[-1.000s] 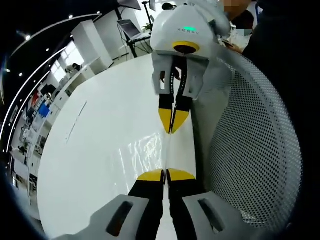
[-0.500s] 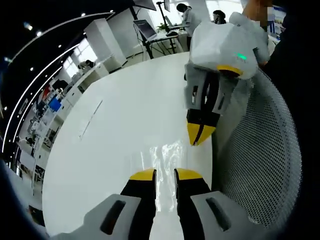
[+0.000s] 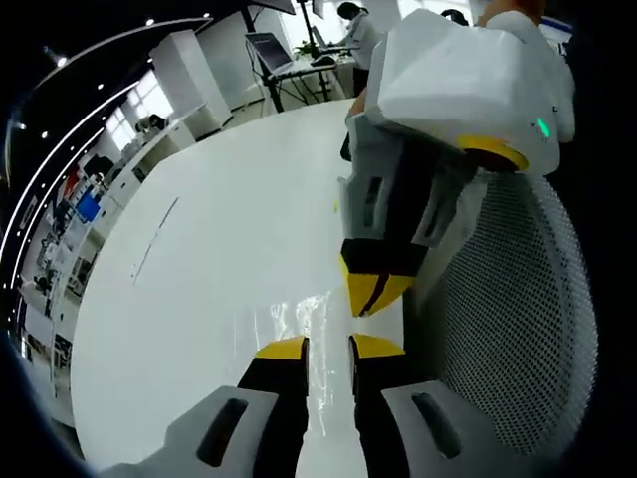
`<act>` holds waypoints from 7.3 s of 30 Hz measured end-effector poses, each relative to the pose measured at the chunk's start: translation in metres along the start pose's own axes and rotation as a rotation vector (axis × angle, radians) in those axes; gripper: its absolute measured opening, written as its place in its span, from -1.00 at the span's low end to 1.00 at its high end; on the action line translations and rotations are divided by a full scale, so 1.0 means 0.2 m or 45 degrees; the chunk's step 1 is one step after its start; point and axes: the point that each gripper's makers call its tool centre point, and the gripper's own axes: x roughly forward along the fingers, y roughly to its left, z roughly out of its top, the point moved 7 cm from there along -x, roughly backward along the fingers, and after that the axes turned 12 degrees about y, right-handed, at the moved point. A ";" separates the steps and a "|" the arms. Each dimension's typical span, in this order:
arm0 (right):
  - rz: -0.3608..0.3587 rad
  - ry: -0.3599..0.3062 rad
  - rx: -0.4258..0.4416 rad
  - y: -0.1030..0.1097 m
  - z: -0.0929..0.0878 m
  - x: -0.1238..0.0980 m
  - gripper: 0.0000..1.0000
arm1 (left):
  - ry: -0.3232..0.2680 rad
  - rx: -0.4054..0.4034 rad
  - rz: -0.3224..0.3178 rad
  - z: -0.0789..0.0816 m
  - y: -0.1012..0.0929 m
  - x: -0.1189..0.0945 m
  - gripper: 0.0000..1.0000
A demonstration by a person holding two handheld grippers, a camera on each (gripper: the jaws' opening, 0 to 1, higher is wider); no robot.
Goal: Open the resealable bag by pulling the two sides of the seal apart until the entire bag opening is separated and visibly accessible.
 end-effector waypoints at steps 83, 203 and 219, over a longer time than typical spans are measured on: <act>-0.284 -0.010 0.266 -0.26 -0.01 -0.10 -1.00 | -0.305 -0.093 0.713 0.24 0.35 -0.35 -1.00; -0.255 0.103 1.599 0.22 -0.62 -0.35 0.05 | 0.137 0.140 0.430 0.01 0.84 0.58 -1.00; -0.251 0.100 1.589 0.22 -0.63 -0.34 0.05 | 0.022 -0.054 0.364 0.11 0.80 0.45 -0.68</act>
